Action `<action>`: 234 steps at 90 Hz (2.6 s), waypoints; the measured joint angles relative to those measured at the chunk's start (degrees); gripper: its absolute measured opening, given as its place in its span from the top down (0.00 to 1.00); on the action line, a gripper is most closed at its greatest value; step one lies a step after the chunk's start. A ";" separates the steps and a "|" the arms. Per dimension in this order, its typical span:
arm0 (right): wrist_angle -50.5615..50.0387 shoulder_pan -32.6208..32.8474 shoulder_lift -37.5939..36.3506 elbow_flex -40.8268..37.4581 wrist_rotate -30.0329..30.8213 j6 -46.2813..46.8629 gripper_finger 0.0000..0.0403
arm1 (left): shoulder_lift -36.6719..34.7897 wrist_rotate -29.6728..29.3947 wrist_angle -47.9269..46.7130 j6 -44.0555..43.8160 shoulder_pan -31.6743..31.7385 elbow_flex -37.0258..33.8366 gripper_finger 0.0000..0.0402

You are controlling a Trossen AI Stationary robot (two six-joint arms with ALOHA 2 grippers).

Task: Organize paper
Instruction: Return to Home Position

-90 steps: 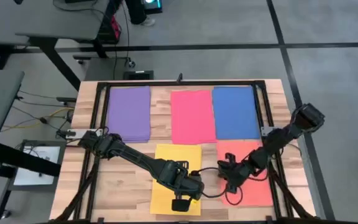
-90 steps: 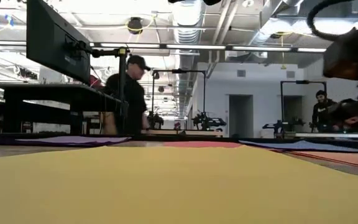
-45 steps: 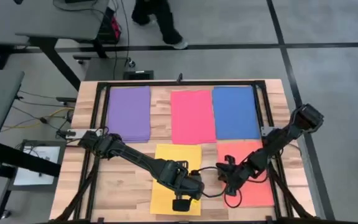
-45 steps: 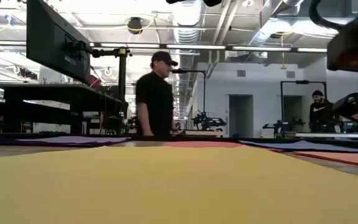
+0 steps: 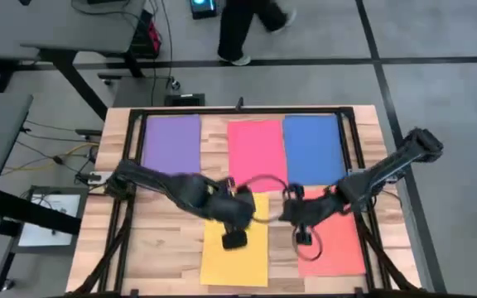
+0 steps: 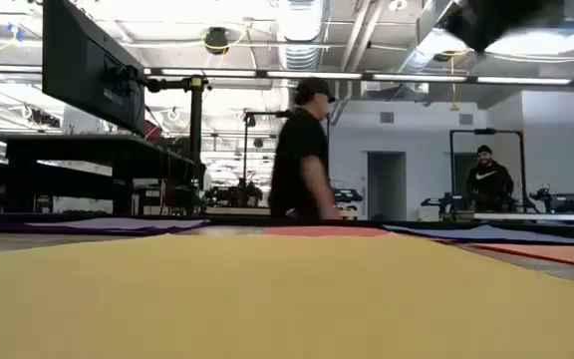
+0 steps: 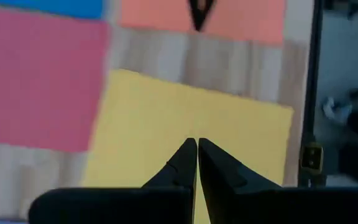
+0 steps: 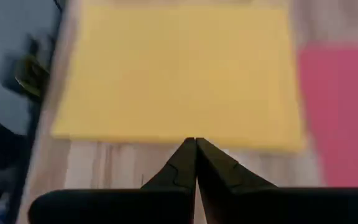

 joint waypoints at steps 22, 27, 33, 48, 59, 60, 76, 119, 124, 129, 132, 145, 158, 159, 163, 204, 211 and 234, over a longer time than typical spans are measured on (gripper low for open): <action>8.83 -21.43 -8.42 0.23 -24.30 -9.50 1.00 | -8.27 -1.60 1.67 15.26 6.16 -2.27 1.00; 9.59 -27.20 -8.88 0.23 -28.52 -9.68 1.00 | -10.43 1.94 1.95 18.50 9.02 -5.16 1.00; 8.91 -33.12 -9.77 0.22 -32.34 -9.45 1.00 | -13.89 7.22 3.86 22.11 12.89 -10.54 1.00; 6.40 -40.51 -17.58 -2.47 -33.99 -8.21 1.00 | -29.01 14.94 15.39 28.64 22.13 -32.88 1.00; 6.69 -40.34 -28.49 -8.28 -28.05 -1.73 1.00 | -42.83 16.67 30.36 26.76 28.12 -50.71 1.00; 6.65 -40.11 -29.56 -8.84 -27.18 -0.86 1.00 | -44.01 16.65 31.31 26.59 28.44 -52.04 1.00; 6.48 -33.76 -44.87 -18.25 -20.70 5.32 1.00 | -58.76 13.41 42.05 21.96 32.00 -68.21 1.00; 30.68 -26.67 -72.32 -48.48 -7.26 2.61 1.00 | -67.77 9.63 44.02 15.80 32.29 -76.06 1.00; 33.42 -26.67 -73.93 -51.39 -7.26 2.61 1.00 | -66.81 9.62 43.99 14.75 32.29 -76.06 1.00; 36.10 -26.68 -75.35 -53.94 -7.26 2.51 1.00 | -65.66 9.61 43.69 13.74 32.28 -76.06 1.00; 37.93 -26.68 -75.86 -55.52 -7.24 2.32 1.00 | -64.98 9.61 43.63 12.86 32.16 -76.06 1.00; 41.35 -27.27 -75.86 -59.01 -7.24 2.27 1.00 | -62.05 9.63 42.52 9.61 31.20 -76.06 1.00; 38.60 -27.50 -75.87 -59.01 -7.21 0.44 1.00 | -59.70 9.69 41.66 9.44 29.96 -76.06 1.00; 38.41 -27.50 -75.87 -59.01 -7.21 0.24 1.00 | -59.55 9.69 41.66 9.40 29.91 -76.06 1.00; 36.61 -27.57 -75.87 -59.01 -7.17 0.15 1.00 | -59.05 9.68 41.66 9.12 29.83 -76.06 1.00; 32.66 -30.78 -75.56 -59.05 -6.02 2.57 1.00 | -58.19 9.67 41.23 7.77 29.82 -76.02 1.00; 33.31 -31.28 -75.60 -59.05 -6.07 2.70 1.00 | -58.23 9.67 41.29 8.39 29.80 -76.04 1.00; 37.08 -31.46 -75.84 -59.07 -6.36 -0.76 1.00 | -58.21 9.65 41.25 10.34 29.82 -76.04 1.00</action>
